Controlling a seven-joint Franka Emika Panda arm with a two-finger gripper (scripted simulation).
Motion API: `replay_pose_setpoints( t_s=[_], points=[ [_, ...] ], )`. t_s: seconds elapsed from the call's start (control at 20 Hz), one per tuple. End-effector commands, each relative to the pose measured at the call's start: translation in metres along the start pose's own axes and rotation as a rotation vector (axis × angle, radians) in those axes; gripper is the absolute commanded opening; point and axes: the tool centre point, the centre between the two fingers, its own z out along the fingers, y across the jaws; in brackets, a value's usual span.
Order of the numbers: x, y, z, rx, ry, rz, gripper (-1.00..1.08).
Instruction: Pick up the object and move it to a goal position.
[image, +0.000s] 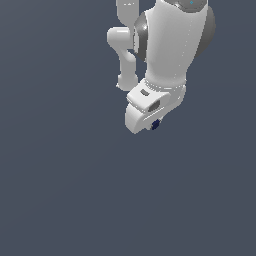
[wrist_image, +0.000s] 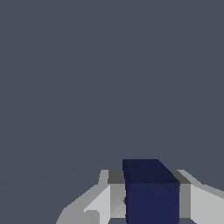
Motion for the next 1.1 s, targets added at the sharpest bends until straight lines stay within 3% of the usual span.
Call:
replay_pose_setpoints(
  t_s=[0.0, 0.5, 1.05],
  points=[
    [0.001, -0.007, -0.029, 0.001, -0.001, 0.0, -1.0],
    [0.007, -0.026, -0.113, 0.001, 0.0, 0.001, -1.0],
    [0.011, -0.03, -0.138, 0.001, 0.0, 0.002, -1.0]
  ],
)
